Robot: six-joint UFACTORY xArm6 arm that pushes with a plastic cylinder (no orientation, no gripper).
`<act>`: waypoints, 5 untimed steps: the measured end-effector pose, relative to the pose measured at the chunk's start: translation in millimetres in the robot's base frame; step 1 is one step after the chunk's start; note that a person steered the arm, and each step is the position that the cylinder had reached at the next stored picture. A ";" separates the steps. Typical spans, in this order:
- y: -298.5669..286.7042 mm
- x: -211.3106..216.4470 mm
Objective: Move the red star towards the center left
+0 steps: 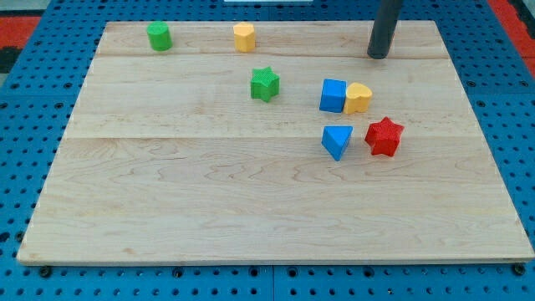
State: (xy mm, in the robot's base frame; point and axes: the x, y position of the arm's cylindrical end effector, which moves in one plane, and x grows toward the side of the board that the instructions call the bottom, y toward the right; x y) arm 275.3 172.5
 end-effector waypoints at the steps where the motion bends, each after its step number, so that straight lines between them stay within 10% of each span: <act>1: -0.2 0.0; 5: -19.6 54.6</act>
State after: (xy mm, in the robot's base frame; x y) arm 329.8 152.9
